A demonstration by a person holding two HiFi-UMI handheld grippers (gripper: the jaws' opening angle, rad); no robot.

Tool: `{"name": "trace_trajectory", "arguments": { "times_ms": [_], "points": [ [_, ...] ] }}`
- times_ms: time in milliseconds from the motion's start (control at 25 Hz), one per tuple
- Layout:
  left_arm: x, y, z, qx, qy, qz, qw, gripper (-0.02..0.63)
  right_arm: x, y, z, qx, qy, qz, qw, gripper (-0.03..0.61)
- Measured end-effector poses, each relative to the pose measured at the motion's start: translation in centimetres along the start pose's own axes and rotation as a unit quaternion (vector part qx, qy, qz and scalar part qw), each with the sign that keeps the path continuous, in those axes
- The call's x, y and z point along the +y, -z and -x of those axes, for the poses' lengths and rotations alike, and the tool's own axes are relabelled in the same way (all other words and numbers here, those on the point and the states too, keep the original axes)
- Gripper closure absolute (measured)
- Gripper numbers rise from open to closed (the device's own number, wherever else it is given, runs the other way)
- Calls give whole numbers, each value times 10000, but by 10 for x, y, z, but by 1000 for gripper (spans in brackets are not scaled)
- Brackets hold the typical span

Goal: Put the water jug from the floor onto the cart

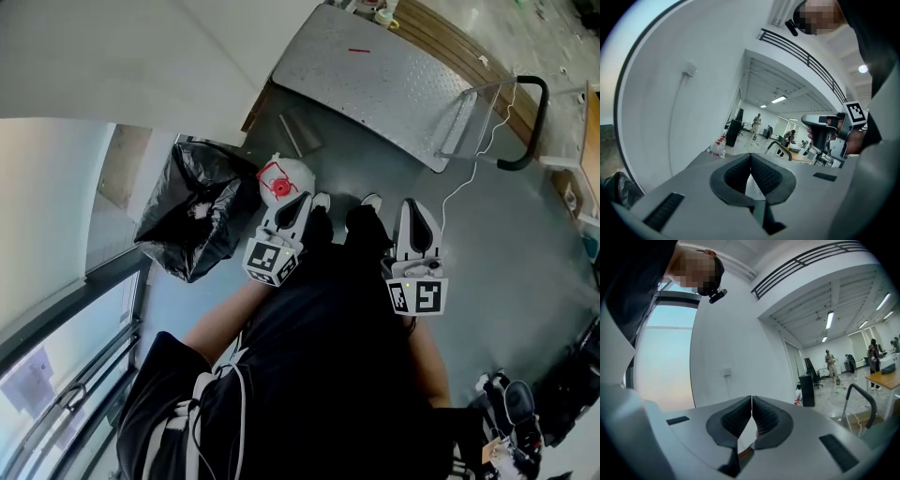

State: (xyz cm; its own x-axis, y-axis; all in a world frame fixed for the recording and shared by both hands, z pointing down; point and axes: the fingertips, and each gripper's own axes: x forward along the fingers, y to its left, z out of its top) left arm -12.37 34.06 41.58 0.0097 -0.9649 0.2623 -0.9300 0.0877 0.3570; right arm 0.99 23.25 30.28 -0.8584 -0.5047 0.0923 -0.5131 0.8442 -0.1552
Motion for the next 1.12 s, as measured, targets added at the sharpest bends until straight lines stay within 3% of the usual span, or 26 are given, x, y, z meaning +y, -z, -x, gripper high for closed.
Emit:
{"name": "trace_trajectory", "arguments": {
  "times_ms": [200,320,440,680,760,880,1040,1120],
  "points": [
    [48,11,-3,174,-598,-11,9981,611,-5,-5,-23,76,-359,99,9993,561],
    [80,39,-4,512,-1007,-410,9928,611,-20,-5,-31,186,-312,196,9991,561],
    [106,68,-3,893,-1113,-750,9869,611,-29,2,-41,281,-297,133,9991,561],
    [158,129,-5,1510,-1344,-53,9793,609,-2,24,-62,526,-595,111,9968,561],
    [178,148,-11,1810,-1320,-63,9746,589,14,29,-70,601,-742,136,9953,561],
    [203,174,-24,2299,-1078,-248,9669,506,35,42,-84,704,-979,192,9925,561],
    [231,203,-33,2674,-840,-585,9581,489,56,64,-100,801,-1178,126,9897,561],
    [247,223,-32,2851,-694,-933,9514,486,69,70,-108,781,-1238,-64,9892,561]
  ]
}}
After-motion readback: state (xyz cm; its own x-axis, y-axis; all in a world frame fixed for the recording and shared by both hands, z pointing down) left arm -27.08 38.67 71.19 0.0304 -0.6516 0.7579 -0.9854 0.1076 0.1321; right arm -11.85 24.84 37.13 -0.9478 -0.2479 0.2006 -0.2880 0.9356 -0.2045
